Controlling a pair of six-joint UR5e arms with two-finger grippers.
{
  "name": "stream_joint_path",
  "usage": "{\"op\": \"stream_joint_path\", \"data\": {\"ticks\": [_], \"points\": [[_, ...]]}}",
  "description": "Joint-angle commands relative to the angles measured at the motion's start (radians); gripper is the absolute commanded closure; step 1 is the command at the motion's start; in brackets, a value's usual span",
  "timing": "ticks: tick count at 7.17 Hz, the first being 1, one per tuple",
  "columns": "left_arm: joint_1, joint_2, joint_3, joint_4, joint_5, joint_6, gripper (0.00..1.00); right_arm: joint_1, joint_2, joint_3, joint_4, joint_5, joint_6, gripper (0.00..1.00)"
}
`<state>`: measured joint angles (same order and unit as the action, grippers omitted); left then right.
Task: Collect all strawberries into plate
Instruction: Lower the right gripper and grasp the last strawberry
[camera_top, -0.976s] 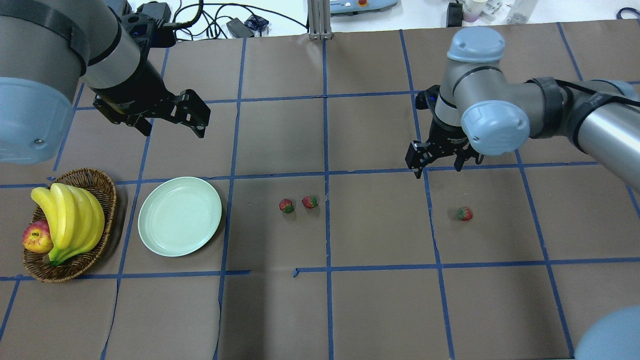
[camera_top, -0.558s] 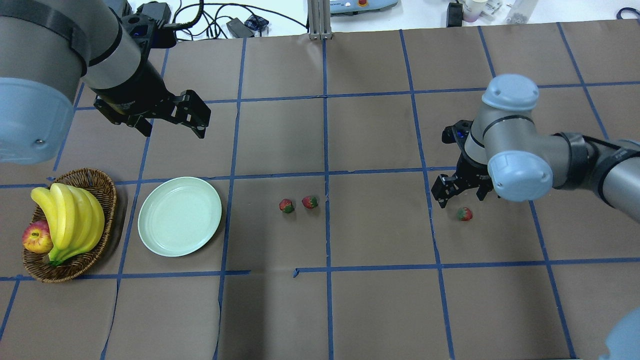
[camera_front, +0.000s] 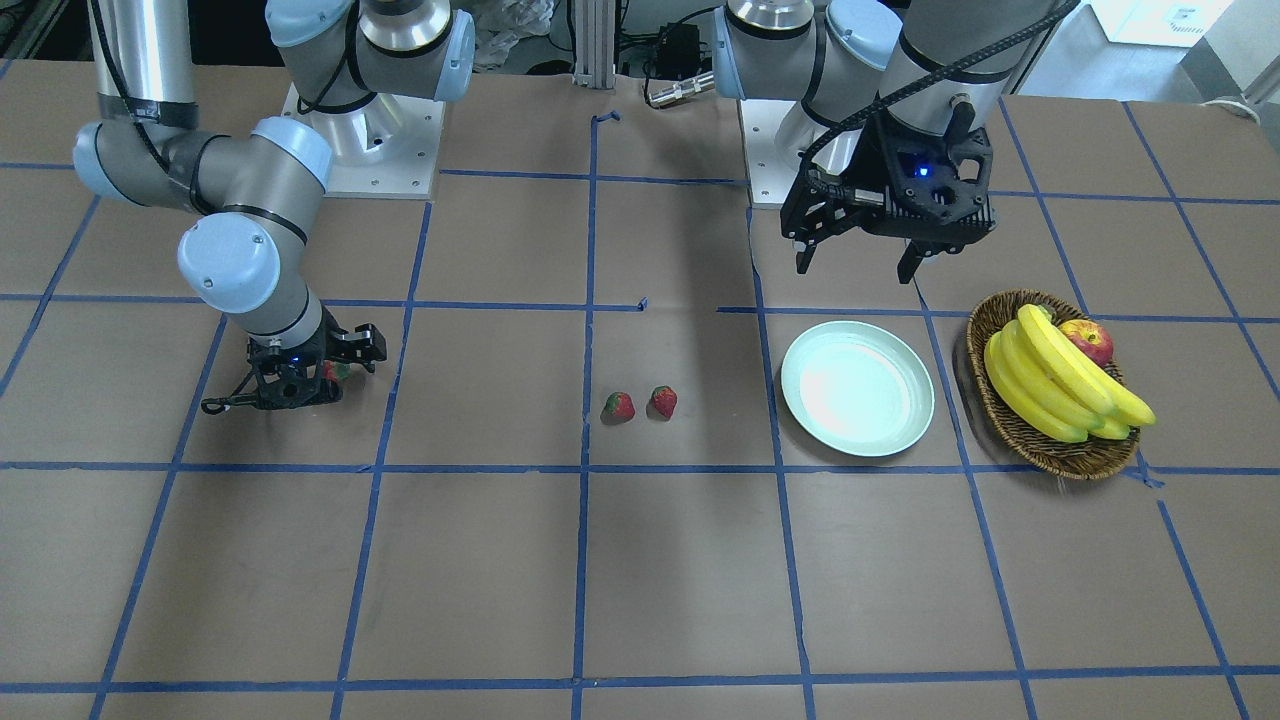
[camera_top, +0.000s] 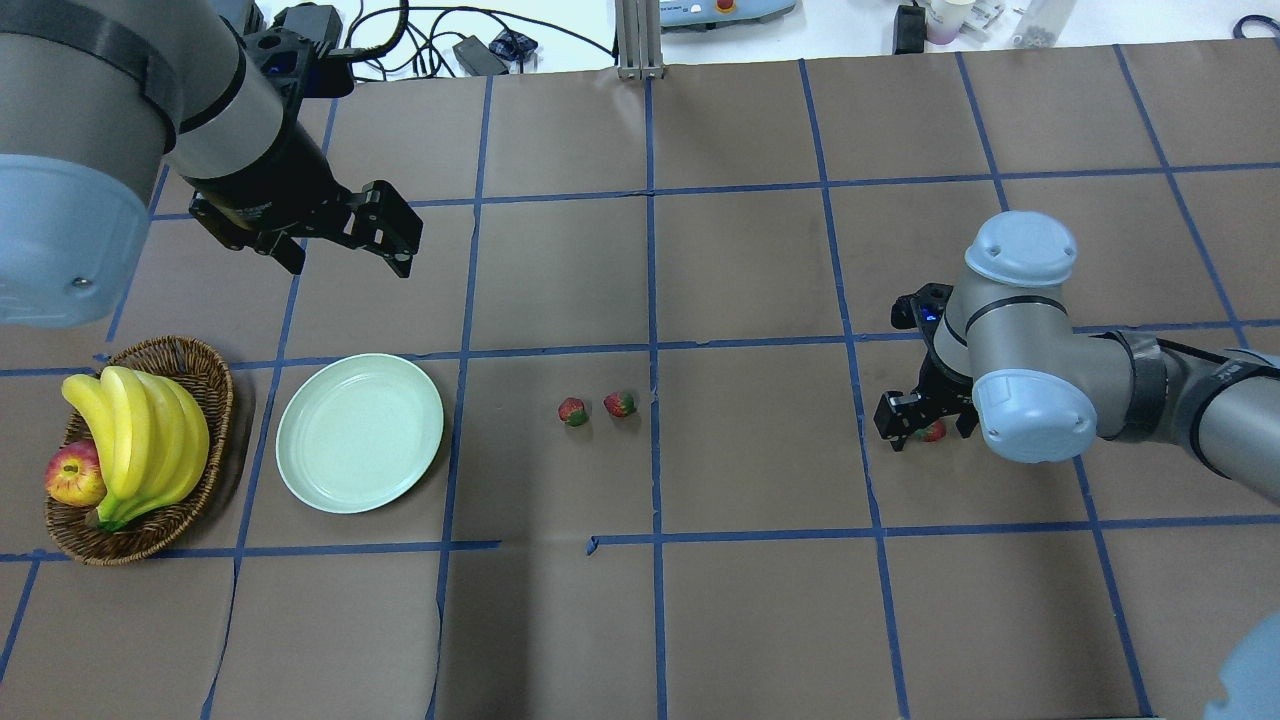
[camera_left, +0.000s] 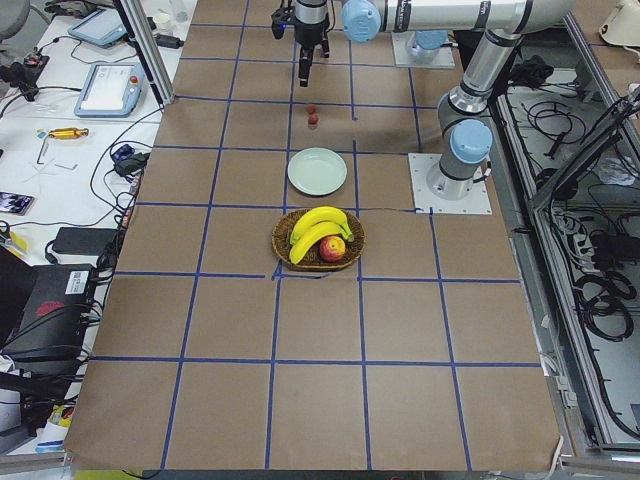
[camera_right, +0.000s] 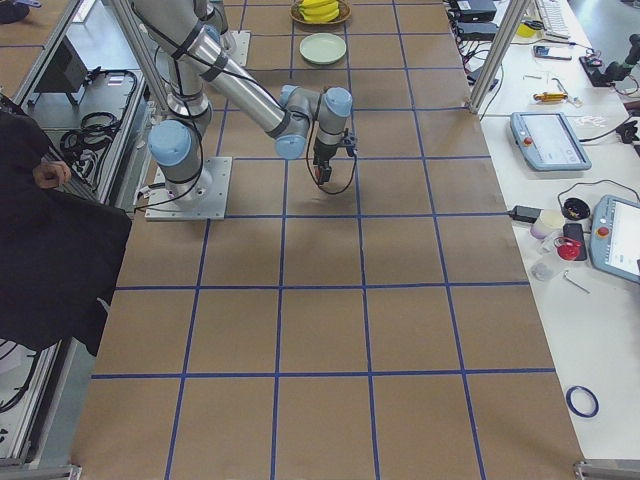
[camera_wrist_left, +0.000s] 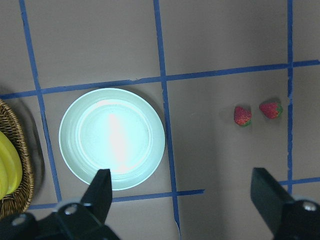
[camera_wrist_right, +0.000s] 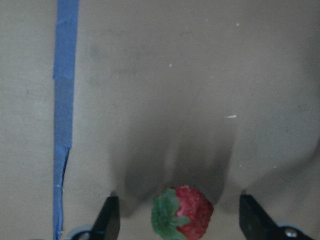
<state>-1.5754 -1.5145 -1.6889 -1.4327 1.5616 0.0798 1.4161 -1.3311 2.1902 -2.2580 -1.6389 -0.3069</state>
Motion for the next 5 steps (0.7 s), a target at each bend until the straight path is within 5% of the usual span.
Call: {"op": "stream_joint_path", "data": {"ticks": [1, 2, 3, 5], "points": [[0.000, 0.000, 0.000, 0.000, 0.000, 0.000, 0.00, 0.000, 0.000, 0.000, 0.005, -0.037, -0.003, 0.65], [0.000, 0.000, 0.000, 0.000, -0.002, 0.000, 0.00, 0.000, -0.002, -0.001, 0.005, -0.048, -0.006, 0.85], [0.000, -0.001, 0.000, 0.001, 0.000, 0.000, 0.00, 0.006, -0.003, -0.007, 0.000, -0.053, -0.004, 0.94], [0.000, -0.001, 0.000, 0.002, 0.000, 0.000, 0.00, 0.026, -0.005, -0.035, 0.003, -0.052, -0.003, 0.96]]}}
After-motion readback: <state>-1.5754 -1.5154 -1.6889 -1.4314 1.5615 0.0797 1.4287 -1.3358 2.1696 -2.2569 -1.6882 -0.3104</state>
